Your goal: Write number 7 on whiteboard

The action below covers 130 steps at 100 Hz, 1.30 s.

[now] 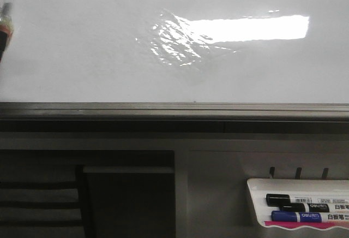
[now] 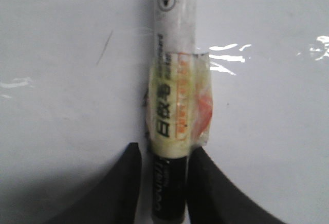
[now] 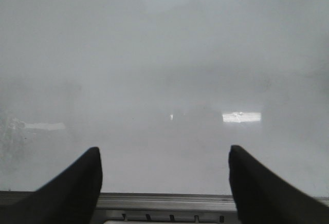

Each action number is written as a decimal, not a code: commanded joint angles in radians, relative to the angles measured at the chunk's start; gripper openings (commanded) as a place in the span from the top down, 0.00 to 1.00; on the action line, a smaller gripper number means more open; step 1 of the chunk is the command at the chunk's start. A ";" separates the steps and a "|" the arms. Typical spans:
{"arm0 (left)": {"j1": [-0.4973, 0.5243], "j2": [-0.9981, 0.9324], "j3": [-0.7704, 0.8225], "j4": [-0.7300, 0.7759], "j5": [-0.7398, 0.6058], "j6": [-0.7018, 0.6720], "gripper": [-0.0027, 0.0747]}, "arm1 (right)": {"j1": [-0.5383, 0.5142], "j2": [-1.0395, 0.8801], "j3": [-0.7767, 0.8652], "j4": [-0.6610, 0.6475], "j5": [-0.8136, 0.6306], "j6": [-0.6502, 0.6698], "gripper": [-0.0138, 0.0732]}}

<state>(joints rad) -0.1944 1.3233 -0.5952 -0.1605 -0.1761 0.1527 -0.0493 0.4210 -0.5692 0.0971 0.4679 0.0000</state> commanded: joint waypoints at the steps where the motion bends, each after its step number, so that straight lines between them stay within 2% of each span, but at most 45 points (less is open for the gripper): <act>1: -0.006 -0.009 -0.032 -0.009 -0.060 -0.002 0.85 | -0.004 0.014 -0.031 0.003 -0.070 -0.008 0.31; 17: -0.006 -0.019 -0.037 -0.009 -0.012 -0.002 0.95 | -0.004 0.014 -0.033 0.003 -0.064 -0.008 0.31; 23: -0.006 -0.046 -0.056 -0.009 0.109 -0.002 0.99 | -0.004 0.014 -0.050 0.003 -0.033 -0.008 0.31; 58: -0.006 -0.185 -0.266 -0.007 0.719 0.005 0.99 | -0.004 0.081 -0.194 0.003 0.267 -0.020 0.31; 67: -0.014 -0.183 -0.353 -0.012 0.911 0.081 0.99 | -0.004 0.145 -0.223 0.020 0.336 -0.045 0.31; 75: -0.039 -0.181 -0.420 -0.021 1.050 0.131 0.99 | -0.004 0.205 -0.253 0.098 0.384 -0.146 0.31; 83: -0.076 -0.179 -0.457 -0.046 1.118 0.209 0.99 | -0.004 0.272 -0.280 0.215 0.423 -0.278 0.31; 97: -0.173 -0.165 -0.480 -0.118 1.167 0.423 0.99 | -0.002 0.409 -0.331 0.459 0.512 -0.554 0.31; 105: -0.246 -0.146 -0.480 -0.132 1.167 0.498 0.99 | 0.019 0.484 -0.363 0.573 0.576 -0.705 0.31; 110: -0.291 -0.133 -0.480 -0.132 1.167 0.520 0.99 | 0.044 0.526 -0.384 0.607 0.611 -0.801 0.31; 130: -0.455 -0.106 -0.480 -0.132 1.134 0.590 0.99 | 0.237 0.643 -0.431 0.622 0.588 -0.994 0.31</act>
<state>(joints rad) -0.5935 1.2309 -1.0412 -0.2618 1.0134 0.7126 0.1131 1.0396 -0.9552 0.6595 1.0903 -0.8813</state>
